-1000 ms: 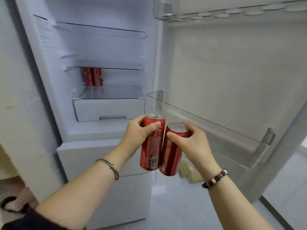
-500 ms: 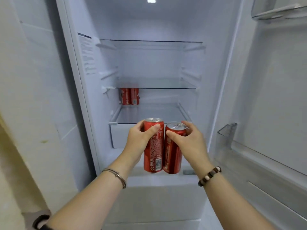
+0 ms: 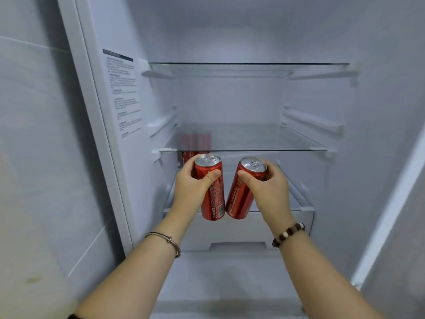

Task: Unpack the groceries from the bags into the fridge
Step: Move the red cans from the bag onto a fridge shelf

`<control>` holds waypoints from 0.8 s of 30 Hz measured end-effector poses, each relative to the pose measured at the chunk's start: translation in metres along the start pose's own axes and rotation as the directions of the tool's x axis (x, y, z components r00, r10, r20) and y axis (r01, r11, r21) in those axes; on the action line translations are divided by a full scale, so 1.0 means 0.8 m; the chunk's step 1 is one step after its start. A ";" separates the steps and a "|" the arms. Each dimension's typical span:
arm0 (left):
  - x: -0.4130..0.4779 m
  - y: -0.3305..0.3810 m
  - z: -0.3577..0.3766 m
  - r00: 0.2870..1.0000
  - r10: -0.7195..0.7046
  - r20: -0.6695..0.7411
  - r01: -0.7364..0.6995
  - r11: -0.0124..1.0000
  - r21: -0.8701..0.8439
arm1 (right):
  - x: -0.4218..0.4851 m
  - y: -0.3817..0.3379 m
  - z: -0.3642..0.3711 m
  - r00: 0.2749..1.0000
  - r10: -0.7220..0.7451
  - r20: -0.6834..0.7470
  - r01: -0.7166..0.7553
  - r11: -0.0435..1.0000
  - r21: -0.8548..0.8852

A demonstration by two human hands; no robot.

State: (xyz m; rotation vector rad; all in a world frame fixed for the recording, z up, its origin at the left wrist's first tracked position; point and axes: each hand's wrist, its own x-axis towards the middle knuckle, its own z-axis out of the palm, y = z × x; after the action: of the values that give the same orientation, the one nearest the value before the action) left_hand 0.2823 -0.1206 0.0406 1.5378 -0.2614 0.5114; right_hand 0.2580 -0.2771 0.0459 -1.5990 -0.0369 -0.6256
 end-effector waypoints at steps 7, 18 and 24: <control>0.036 -0.048 0.006 0.998 -0.029 -0.052 0.033 0.996 0.086 | 0.040 0.030 0.029 0.995 0.009 0.099 -0.004 0.999 -0.054; 0.072 -0.064 0.011 0.998 -0.067 -0.010 0.068 0.993 0.095 | 0.078 0.046 0.041 0.990 0.016 0.139 -0.001 0.995 -0.101; 0.073 -0.067 0.006 0.991 -0.094 0.092 0.084 0.991 0.102 | 0.080 0.059 0.040 0.976 0.009 0.217 0.018 0.992 -0.122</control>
State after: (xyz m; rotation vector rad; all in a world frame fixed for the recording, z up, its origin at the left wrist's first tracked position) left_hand 0.3595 -0.1141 0.0210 1.6643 -0.2439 0.3840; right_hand 0.3423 -0.2759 0.0294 -1.7826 -0.1666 -0.4606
